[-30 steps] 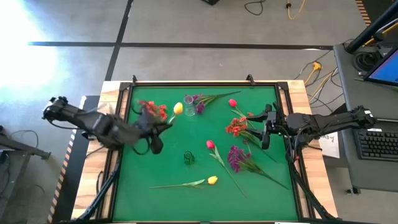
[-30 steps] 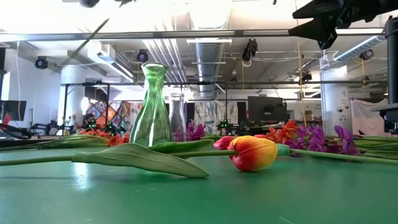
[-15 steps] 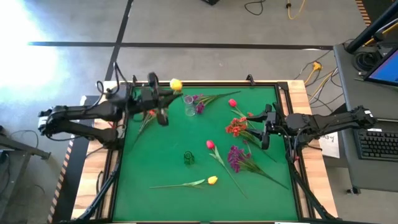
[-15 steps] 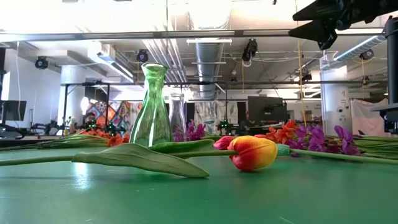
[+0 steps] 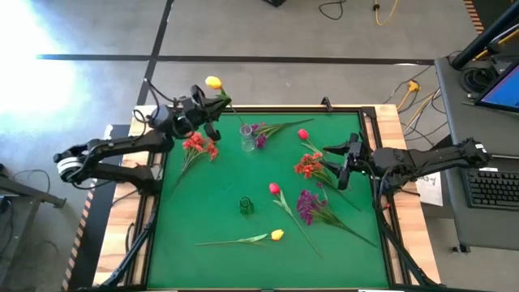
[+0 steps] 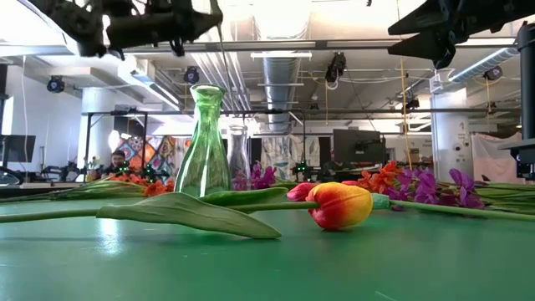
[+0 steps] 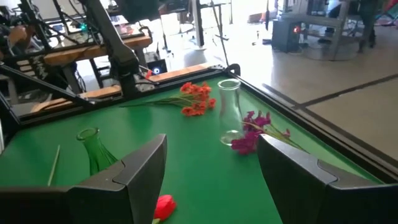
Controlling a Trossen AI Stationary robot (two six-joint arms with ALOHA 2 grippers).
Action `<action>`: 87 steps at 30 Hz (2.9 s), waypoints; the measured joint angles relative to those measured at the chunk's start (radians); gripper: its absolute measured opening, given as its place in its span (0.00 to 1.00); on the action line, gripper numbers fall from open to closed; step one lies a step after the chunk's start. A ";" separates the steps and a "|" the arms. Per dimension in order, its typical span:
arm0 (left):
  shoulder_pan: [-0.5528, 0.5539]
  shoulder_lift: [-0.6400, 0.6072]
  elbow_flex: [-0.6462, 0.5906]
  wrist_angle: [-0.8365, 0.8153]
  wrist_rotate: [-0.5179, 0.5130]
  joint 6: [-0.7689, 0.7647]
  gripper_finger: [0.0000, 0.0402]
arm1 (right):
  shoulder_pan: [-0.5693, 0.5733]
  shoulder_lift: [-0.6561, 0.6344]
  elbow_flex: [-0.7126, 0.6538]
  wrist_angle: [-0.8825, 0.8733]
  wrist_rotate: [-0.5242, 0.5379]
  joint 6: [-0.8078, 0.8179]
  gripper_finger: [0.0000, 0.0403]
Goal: Sort flowers into vase by color
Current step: Put the top yellow tulip into the transparent vase, then put the bottom violet flowers into the green vase
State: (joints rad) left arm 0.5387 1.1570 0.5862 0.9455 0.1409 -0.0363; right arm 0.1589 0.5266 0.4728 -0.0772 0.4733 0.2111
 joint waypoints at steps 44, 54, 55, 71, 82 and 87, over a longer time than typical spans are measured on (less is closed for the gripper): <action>-0.001 0.064 0.060 -0.612 -0.045 -0.139 0.61 | 0.000 0.000 0.000 -0.048 0.001 0.020 0.60; -0.029 -0.049 0.194 -1.207 -0.044 -0.155 0.63 | 0.000 0.001 0.000 -0.045 0.078 -0.006 0.60; -0.040 -0.059 0.196 -1.243 -0.044 -0.168 0.63 | 0.000 0.001 0.000 -0.045 0.102 -0.011 0.60; -0.283 -0.213 0.189 -1.675 -0.050 -0.525 0.63 | 0.000 0.186 0.122 -0.282 0.018 0.203 0.60; -0.457 -0.202 0.180 -1.678 -0.160 -0.606 0.63 | 0.000 0.384 0.371 -0.736 -0.262 0.366 0.60; -0.490 -0.204 0.183 -1.679 -0.170 -0.610 0.63 | 0.000 0.434 0.394 -0.816 -0.369 0.439 0.60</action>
State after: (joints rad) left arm 0.0484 0.9534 0.7692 -0.7340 -0.0287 -0.6464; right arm 0.1593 0.9611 0.8665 -0.8931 0.1041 0.6497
